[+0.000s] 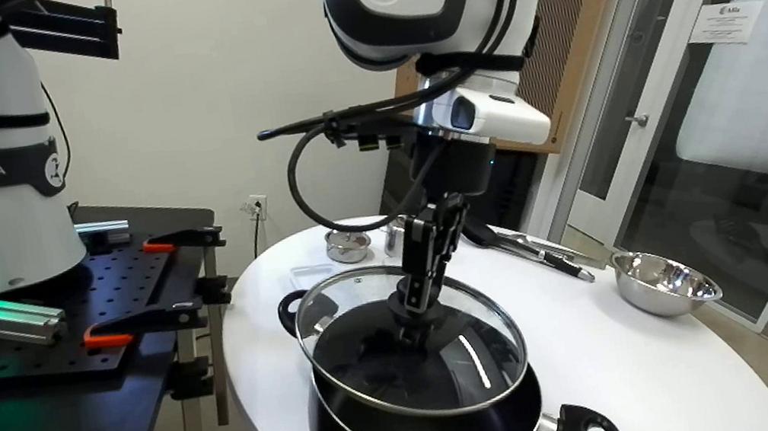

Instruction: Put the glass lid on top of the black pot

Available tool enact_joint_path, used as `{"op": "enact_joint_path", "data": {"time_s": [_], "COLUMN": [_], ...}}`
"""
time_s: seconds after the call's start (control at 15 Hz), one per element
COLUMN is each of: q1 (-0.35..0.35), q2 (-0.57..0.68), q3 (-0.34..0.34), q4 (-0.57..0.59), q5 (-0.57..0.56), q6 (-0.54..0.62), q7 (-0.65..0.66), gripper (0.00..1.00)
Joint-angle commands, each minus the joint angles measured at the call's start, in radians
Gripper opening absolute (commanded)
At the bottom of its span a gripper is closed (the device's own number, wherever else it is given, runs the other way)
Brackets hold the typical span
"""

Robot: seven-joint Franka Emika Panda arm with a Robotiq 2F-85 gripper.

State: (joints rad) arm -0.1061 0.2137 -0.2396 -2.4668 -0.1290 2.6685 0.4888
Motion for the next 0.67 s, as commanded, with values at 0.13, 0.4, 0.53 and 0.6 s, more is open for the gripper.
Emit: {"op": "enact_joint_path", "data": {"time_s": [0.13, 0.4, 0.53, 0.6], "q1": [-0.041, -0.067, -0.073, -0.073], "q2": [-0.116, -0.13, -0.117, -0.11], "q3": [0.0, -0.001, 0.001, 0.002], "q4": [-0.09, -0.089, -0.074, -0.068], "q5": [0.088, 0.14, 0.16, 0.164], "q6": [0.018, 0.014, 0.014, 0.012], "q7": [-0.116, -0.152, -0.154, -0.149], "gripper": [0.26, 0.26, 0.26, 0.26]}}
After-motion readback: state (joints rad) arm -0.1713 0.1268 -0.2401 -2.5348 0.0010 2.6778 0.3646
